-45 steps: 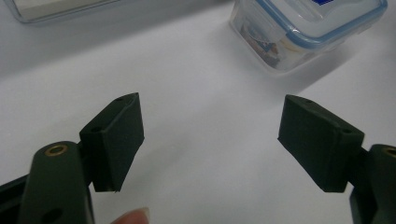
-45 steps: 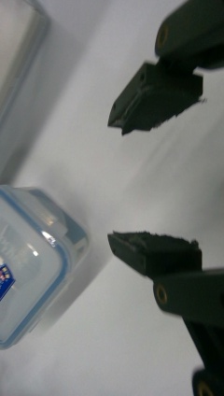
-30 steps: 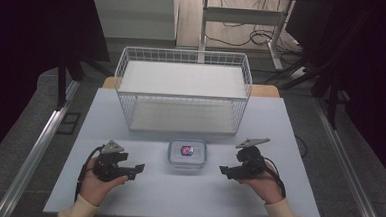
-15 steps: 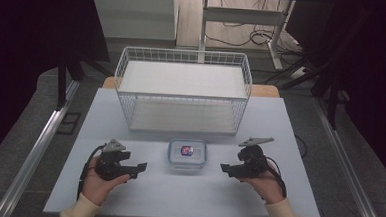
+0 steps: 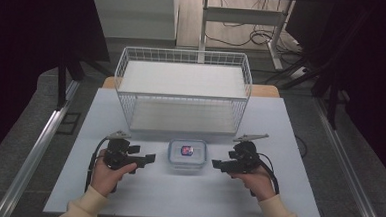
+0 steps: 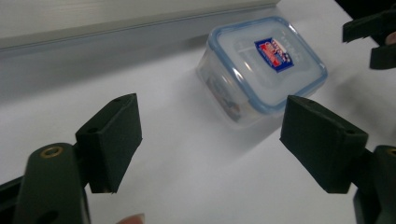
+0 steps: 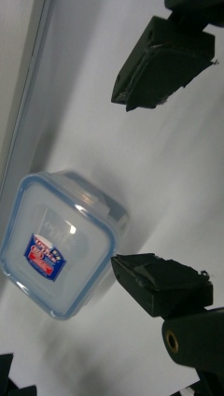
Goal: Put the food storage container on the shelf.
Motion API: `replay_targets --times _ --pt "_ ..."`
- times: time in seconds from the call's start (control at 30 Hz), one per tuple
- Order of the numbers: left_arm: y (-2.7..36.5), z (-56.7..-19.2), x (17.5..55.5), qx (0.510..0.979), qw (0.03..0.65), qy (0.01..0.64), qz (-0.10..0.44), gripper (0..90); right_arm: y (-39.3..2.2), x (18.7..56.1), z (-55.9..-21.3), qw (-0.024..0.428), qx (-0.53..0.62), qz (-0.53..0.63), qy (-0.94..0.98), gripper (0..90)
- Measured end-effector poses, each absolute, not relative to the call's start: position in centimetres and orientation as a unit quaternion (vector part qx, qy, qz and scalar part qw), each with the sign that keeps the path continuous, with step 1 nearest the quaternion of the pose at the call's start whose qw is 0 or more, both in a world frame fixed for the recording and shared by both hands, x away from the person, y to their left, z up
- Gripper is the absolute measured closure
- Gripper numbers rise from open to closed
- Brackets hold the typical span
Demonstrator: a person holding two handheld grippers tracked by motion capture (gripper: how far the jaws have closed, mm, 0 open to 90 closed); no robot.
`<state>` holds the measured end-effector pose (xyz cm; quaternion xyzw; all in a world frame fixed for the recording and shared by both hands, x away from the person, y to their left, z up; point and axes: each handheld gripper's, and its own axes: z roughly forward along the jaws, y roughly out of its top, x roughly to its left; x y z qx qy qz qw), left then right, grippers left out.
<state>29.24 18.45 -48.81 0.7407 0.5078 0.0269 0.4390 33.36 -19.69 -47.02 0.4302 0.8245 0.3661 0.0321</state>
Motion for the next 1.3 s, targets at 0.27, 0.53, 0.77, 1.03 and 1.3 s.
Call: replay_targets --times 0.27,0.53,0.77,1.03,1.3 --pt "16.5 -48.5 31.8 0.738 0.449 0.503 -0.012 19.3 -18.0 35.0 -47.6 -0.017 0.448 0.39 0.804 18.5" --pt "15.4 -49.5 33.4 0.723 0.453 0.519 -0.05 17.7 -17.0 36.0 -48.3 -0.037 0.46 0.392 0.796 19.1" --pt "14.9 -51.4 34.6 0.707 0.459 0.527 -0.106 18.4 -16.1 37.0 -49.8 -0.066 0.471 0.394 0.786 21.0" --pt "14.5 -52.7 35.1 0.699 0.462 0.529 -0.135 24.2 -15.8 37.4 -50.7 -0.098 0.483 0.396 0.775 23.7" --pt "14.6 -53.7 35.0 0.687 0.465 0.533 -0.166 29.8 -15.7 37.3 -51.0 -0.126 0.497 0.402 0.759 29.2"
